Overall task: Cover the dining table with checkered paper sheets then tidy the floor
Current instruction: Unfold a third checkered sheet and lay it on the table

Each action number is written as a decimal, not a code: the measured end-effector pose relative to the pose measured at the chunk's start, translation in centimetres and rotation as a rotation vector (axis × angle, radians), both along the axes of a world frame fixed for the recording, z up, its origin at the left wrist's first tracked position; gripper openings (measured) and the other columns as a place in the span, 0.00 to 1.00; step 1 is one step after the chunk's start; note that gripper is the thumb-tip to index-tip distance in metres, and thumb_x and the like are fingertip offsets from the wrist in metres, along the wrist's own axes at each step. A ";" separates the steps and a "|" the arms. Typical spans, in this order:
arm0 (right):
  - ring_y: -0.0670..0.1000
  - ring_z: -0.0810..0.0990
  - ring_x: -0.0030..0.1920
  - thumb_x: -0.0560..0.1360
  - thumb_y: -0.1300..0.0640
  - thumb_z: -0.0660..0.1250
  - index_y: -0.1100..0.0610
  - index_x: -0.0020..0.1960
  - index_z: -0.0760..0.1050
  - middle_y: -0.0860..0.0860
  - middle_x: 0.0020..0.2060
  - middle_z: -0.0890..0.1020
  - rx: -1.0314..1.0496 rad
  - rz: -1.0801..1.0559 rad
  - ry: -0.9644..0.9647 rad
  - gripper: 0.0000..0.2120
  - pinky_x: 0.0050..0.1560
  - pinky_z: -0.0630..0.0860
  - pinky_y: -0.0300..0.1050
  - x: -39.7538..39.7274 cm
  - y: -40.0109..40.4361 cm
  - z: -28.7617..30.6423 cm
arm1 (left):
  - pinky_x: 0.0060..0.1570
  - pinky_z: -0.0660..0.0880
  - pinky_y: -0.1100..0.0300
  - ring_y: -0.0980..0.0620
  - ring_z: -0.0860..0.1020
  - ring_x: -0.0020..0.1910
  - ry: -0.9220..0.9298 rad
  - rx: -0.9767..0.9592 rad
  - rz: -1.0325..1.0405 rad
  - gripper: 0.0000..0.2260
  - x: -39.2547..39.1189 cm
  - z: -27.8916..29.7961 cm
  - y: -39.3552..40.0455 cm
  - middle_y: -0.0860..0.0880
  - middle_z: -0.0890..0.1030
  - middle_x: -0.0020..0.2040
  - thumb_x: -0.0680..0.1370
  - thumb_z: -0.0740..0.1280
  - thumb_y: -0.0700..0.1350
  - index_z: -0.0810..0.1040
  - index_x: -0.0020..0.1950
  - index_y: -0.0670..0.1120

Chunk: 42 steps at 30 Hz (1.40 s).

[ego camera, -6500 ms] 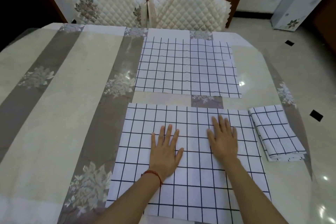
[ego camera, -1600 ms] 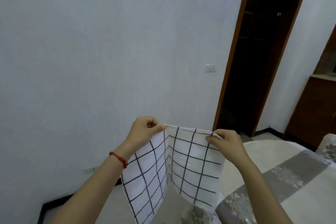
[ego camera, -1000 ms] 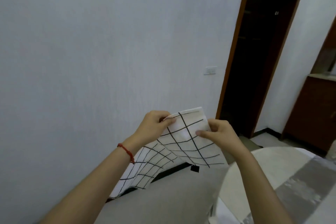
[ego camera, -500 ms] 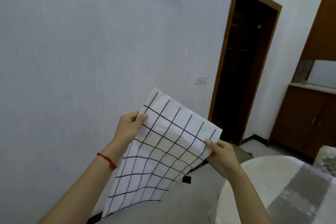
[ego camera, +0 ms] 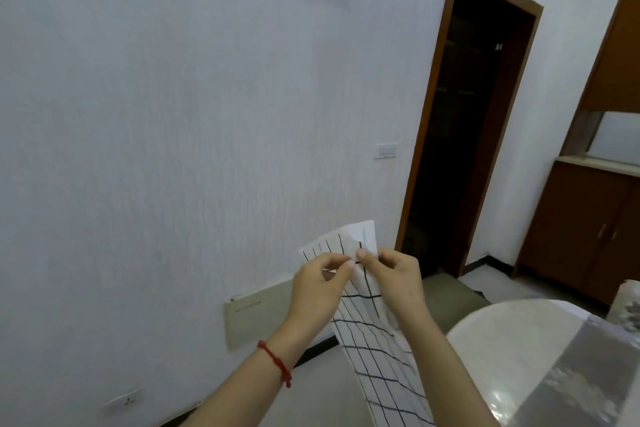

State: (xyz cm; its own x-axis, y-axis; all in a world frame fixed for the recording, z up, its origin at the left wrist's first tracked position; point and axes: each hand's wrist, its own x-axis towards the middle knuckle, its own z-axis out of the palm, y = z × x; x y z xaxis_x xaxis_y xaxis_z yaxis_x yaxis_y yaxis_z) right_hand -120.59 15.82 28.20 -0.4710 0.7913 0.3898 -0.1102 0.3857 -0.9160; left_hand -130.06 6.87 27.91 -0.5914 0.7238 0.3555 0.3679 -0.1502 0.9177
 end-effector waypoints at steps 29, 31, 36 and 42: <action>0.47 0.83 0.36 0.75 0.57 0.66 0.58 0.37 0.78 0.50 0.34 0.84 -0.286 -0.231 0.115 0.09 0.32 0.77 0.32 2.6 0.9 -0.5 | 0.26 0.76 0.67 0.53 0.81 0.32 -0.485 0.044 0.086 0.09 -6.1 -0.4 1.5 0.46 0.82 0.37 0.78 0.63 0.41 0.79 0.40 0.39; 0.47 0.81 0.37 0.75 0.56 0.65 0.58 0.37 0.78 0.51 0.35 0.83 -0.315 -0.309 0.126 0.09 0.27 0.74 0.29 3.7 1.6 -0.4 | 0.26 0.77 0.66 0.51 0.80 0.33 -0.471 -0.003 0.103 0.09 -8.3 -1.1 1.5 0.43 0.82 0.38 0.78 0.63 0.40 0.79 0.41 0.40; 0.43 0.82 0.30 0.75 0.57 0.65 0.58 0.36 0.78 0.49 0.31 0.83 -0.327 -0.378 0.153 0.10 0.26 0.74 0.30 5.2 2.2 0.1 | 0.48 0.78 0.52 0.41 0.80 0.47 -0.315 -0.167 0.230 0.06 -12.1 -2.1 2.3 0.40 0.81 0.47 0.77 0.64 0.40 0.79 0.43 0.42; 0.43 0.82 0.29 0.74 0.59 0.67 0.59 0.35 0.78 0.48 0.27 0.83 -0.281 -0.314 0.154 0.10 0.27 0.75 0.31 4.1 1.3 0.0 | 0.56 0.69 0.59 0.48 0.75 0.60 0.128 -0.153 0.016 0.15 -6.3 1.9 3.4 0.46 0.78 0.60 0.75 0.67 0.46 0.75 0.61 0.44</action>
State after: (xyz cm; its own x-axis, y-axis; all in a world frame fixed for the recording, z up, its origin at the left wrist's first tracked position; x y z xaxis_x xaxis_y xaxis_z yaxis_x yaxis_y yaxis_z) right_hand -116.53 17.15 28.17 -0.1441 0.9720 0.1858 -0.1704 0.1605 -0.9722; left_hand -136.39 10.29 29.79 -0.5607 0.7657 0.3151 0.4839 -0.0058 0.8751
